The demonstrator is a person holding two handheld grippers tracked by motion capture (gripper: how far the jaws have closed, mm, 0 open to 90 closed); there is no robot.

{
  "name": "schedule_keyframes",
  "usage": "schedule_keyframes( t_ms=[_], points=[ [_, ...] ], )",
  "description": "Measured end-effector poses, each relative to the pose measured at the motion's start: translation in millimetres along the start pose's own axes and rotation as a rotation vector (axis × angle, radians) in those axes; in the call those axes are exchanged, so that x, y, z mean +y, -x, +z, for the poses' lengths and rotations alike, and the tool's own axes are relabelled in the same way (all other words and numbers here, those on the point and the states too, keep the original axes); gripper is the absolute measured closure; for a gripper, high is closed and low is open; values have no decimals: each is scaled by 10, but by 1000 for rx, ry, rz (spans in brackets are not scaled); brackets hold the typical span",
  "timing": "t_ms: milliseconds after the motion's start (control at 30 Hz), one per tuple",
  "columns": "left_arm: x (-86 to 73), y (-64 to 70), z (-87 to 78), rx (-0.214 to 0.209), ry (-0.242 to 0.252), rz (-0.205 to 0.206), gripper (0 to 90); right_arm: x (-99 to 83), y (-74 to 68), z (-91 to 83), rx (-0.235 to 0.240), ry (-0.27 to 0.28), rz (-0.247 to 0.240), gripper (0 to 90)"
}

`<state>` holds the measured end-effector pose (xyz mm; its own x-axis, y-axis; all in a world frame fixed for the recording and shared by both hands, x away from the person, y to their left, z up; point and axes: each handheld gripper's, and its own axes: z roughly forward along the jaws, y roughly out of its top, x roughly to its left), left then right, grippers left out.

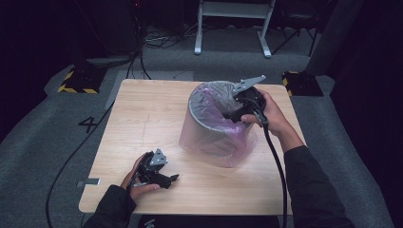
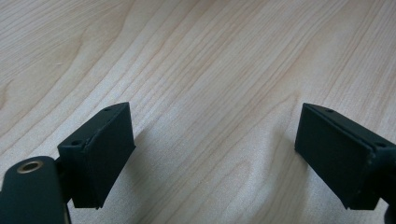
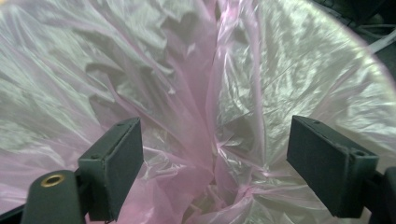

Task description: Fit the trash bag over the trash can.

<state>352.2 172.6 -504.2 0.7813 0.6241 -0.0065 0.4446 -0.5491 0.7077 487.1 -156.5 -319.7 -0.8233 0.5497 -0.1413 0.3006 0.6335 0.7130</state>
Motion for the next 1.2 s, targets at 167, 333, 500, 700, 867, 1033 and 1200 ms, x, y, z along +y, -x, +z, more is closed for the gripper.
schedule_keyframes(
  t_ms=[167, 333, 500, 700, 867, 1033, 1200],
  points=[
    [0, 0, 0, 0, 0, 0, 113, -22, -30, -129, -7, 95, 10, 178],
    [0, 0, 0, 0, 0, 0, 113, -88, -46, -183, -32, 145, 16, 177],
    [0, 0, 0, 0, 0, 0, 113, -147, -89, -258, -60, 189, 6, 180],
    [0, 0, 0, 0, 0, 0, 113, -218, -141, -394, -95, 246, 7, 182],
    [0, 0, 0, 0, 0, 0, 113, -292, -150, -499, -101, 256, 16, 178],
    [0, 0, 0, 0, 1, 0, 113, -391, -186, -603, -111, 252, 2, 174],
    [0, 0, 0, 0, 0, 0, 113, -489, -229, -686, -114, 240, -15, 172]
  ],
)
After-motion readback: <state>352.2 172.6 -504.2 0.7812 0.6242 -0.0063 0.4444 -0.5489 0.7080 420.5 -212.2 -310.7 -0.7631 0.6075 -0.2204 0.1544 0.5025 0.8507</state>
